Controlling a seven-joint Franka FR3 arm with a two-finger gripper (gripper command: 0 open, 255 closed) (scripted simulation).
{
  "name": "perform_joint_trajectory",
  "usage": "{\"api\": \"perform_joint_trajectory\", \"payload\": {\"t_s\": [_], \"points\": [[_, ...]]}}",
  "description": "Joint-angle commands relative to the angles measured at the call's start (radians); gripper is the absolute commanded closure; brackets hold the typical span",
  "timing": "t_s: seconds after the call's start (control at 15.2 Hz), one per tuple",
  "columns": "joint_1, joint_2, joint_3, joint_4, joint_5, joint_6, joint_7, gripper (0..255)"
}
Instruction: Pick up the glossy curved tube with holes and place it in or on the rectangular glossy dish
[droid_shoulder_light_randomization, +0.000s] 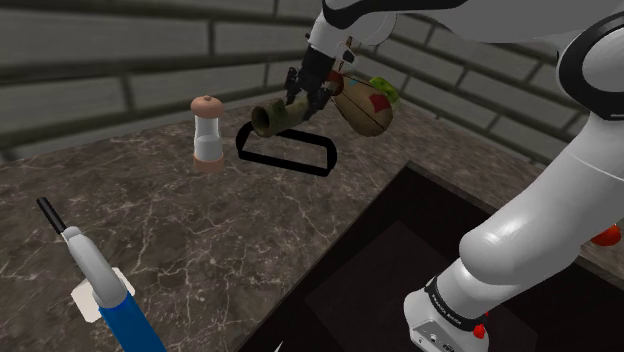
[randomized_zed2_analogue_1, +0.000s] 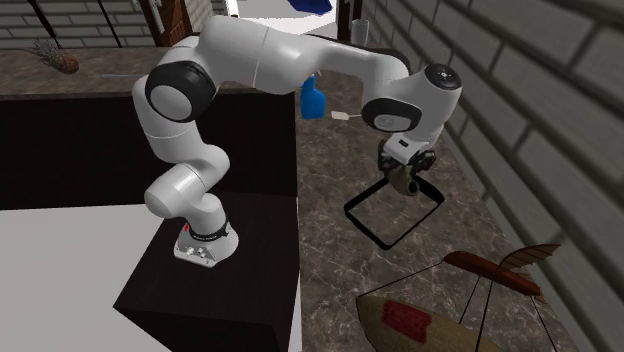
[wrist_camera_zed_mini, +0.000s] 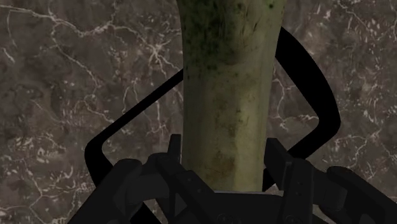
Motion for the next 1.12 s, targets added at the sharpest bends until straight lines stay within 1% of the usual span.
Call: {"api": "perform_joint_trajectory", "payload": {"t_s": [0.0, 0.53, 0.59, 1.06], "points": [[-0.002, 0.020, -0.004, 0.004, -0.009, 0.013, -0.008, 255], [0.002, 0.048, -0.003, -0.073, -0.012, 0.114, -0.023, 255], [0.004, 0.057, -0.002, -0.089, -0.014, 0.139, -0.026, 255], [0.004, 0.057, -0.002, -0.089, -0.014, 0.139, -0.026, 255]]}}
